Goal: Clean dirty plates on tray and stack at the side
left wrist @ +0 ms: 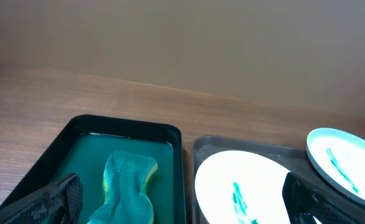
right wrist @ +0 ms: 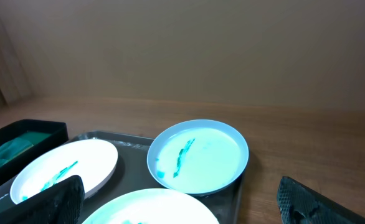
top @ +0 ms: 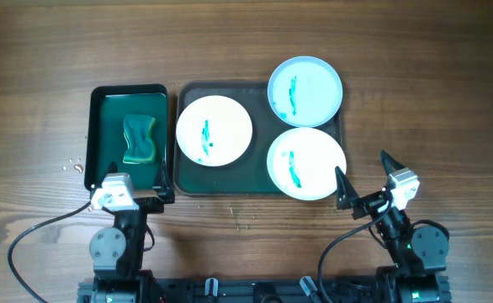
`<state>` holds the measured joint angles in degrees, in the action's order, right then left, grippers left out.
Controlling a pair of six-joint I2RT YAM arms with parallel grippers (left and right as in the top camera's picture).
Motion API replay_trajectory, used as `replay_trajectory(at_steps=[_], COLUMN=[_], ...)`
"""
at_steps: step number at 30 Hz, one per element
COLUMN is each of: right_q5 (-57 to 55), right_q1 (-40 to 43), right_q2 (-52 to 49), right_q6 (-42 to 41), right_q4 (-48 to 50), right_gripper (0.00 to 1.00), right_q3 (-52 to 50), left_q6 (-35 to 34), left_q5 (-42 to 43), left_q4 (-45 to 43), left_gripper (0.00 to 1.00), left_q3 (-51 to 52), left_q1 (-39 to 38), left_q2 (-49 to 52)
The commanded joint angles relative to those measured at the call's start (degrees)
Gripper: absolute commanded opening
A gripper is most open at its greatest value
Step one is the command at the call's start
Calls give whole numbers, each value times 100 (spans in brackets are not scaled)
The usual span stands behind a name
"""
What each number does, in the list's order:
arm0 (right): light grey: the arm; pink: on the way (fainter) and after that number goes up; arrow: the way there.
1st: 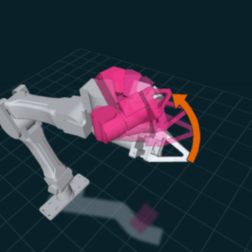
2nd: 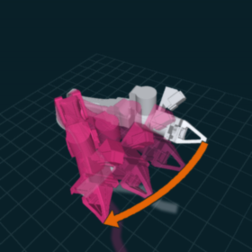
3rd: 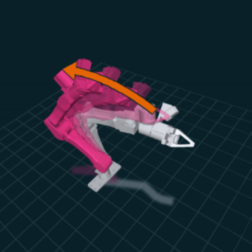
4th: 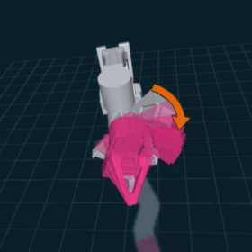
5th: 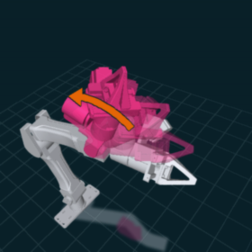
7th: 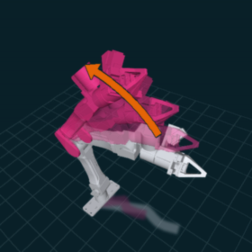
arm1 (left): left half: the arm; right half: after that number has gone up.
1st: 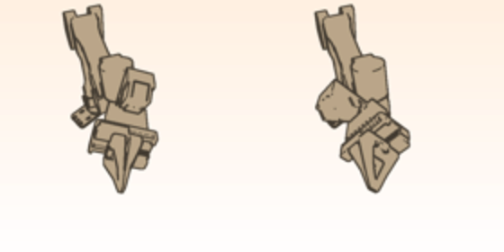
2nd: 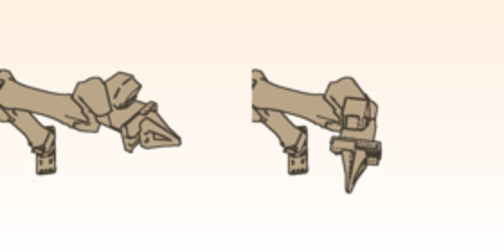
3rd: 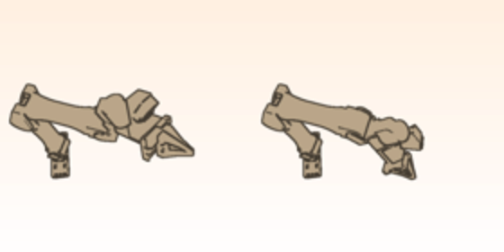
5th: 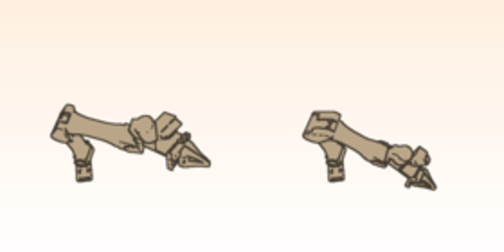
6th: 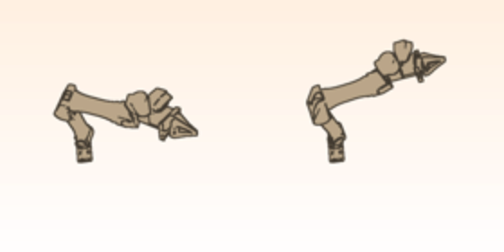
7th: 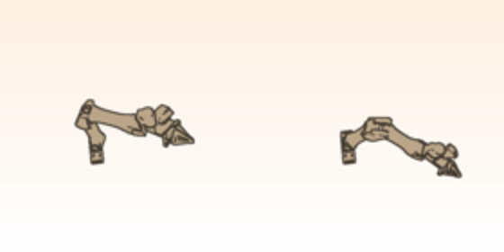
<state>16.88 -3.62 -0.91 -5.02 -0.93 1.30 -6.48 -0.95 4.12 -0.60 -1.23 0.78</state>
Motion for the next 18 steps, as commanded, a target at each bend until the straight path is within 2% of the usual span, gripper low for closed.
replay_trajectory(at_steps=[1,11,18], right_q5=[-50,-48,46], right_q1=[-35,-35,-35], right_q2=[-7,-13,-562], right_q6=[57,52,33], right_q4=[28,31,9], right_gripper=[100,100,100], right_q3=[-4,96,863], left_q6=[7,9,9], left_q5=[72,72,70], left_q4=[7,46,780], left_gripper=[100,100,100], left_q3=[26,-24,-852], left_q1=[-11,-11,-11], left_q2=[-39,-35,490])
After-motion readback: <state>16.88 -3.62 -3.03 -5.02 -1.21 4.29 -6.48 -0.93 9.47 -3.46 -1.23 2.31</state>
